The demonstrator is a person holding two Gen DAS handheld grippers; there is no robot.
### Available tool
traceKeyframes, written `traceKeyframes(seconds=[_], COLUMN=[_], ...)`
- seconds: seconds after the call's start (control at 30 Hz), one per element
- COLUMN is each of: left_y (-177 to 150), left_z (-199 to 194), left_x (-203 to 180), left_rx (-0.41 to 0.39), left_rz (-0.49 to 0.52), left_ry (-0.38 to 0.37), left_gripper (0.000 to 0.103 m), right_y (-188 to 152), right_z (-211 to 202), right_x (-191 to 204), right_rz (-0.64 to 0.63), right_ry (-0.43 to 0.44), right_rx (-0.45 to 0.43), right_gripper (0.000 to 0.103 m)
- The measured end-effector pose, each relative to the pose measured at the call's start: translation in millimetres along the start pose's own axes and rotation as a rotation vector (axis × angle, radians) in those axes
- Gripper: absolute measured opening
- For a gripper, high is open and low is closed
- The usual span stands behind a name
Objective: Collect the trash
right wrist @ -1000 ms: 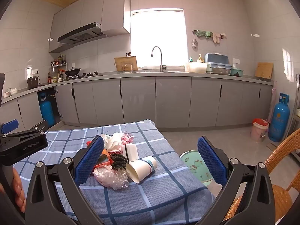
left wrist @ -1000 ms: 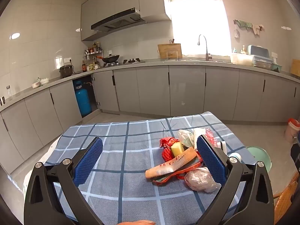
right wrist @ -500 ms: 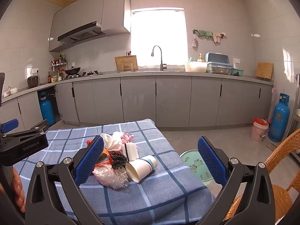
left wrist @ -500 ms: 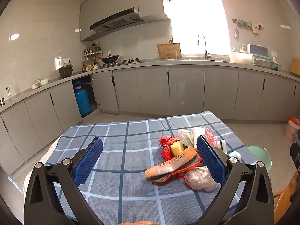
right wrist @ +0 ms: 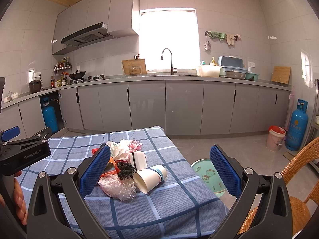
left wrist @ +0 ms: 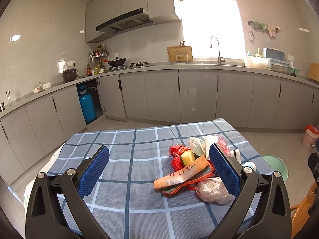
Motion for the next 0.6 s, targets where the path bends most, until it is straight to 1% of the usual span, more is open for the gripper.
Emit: traceKeyframes(seconds=[0.6], left_y=[2.6], left_z=[-3.0], left_x=[-2.1], left_rx=[-0.013], left_rz=[0.020], left_ry=[0.003], left_gripper=[0.099], right_y=[-2.7], right_z=[-0.7], right_x=[-0.9], right_rz=[-0.001], right_ry=[0.001], right_rx=[0.002], right_gripper=[0.098])
Point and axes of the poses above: each gripper's, at about its wrist camera, not at the fingertips, and z roughly the way its jaws point, x to its left, y to its top, the point moved 8 cm from there along z, roughly the way its jaws point, and after that the axes turned 13 degrees about -y, right-handed, at the moved point
